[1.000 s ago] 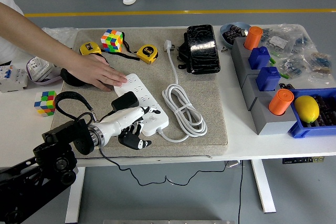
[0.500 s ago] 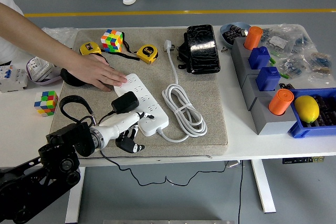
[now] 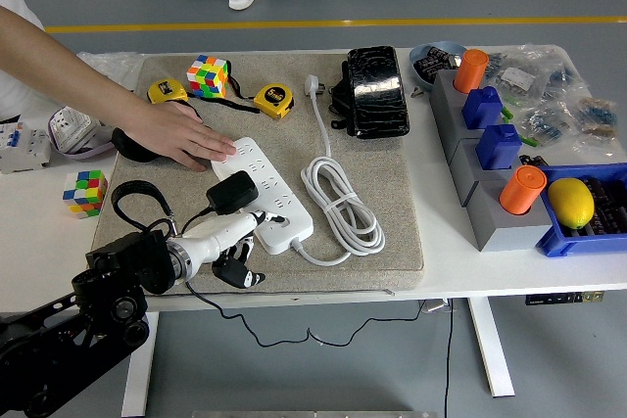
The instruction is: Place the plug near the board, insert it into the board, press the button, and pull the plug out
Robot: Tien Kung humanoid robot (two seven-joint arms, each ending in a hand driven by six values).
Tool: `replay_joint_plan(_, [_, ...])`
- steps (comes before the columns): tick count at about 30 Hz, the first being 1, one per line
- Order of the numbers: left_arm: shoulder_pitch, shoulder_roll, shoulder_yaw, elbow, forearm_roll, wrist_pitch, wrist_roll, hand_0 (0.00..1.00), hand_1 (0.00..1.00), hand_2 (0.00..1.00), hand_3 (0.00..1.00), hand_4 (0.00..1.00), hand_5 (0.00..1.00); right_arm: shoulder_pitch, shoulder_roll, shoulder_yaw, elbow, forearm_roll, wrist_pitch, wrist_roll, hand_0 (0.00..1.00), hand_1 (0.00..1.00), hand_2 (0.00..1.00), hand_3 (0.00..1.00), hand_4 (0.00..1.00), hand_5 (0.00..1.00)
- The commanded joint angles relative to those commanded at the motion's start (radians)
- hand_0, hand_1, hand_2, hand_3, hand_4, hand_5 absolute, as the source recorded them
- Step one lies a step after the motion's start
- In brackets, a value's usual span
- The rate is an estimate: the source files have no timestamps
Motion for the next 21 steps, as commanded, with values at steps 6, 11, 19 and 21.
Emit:
replay_joint_plan(6, [0.014,-0.002,-0.047,0.019,-0.102,0.077,-0.125,0.09,0.076,0.18,0.798,0.768,0.102,0.0,0.003,-0.001,-0.001,0.001,0.0,0.0,0.553,0.593,0.546,0.51,0.861,0.376])
replay_joint_plan(11, [0.032,-0.009,-0.069,0.106,-0.3,0.218,-0.283,0.208,0.182,0.326,0.587,0.856,0.342,0.002,0.004,-0.004,-0.002,0.002,0.0,0.0,0.553,0.593,0.546,0.511,0.861,0.376])
replay_joint_plan(19, [0.042,-0.035,-0.104,0.24,-0.638,0.4,-0.568,0.359,0.427,0.5,0.534,0.876,0.396,0.004,0.007,-0.008,-0.005,0.006,0.0,0.0,0.553,0.593,0.545,0.51,0.861,0.375])
replay_joint_plan(21, [0.044,-0.042,-0.12,0.255,-0.722,0.411,-0.617,0.359,0.427,0.5,0.534,0.876,0.396,0.003,0.007,-0.007,-0.005,0.006,-0.001,0.0,0.553,0.593,0.545,0.51,0.861,0.375])
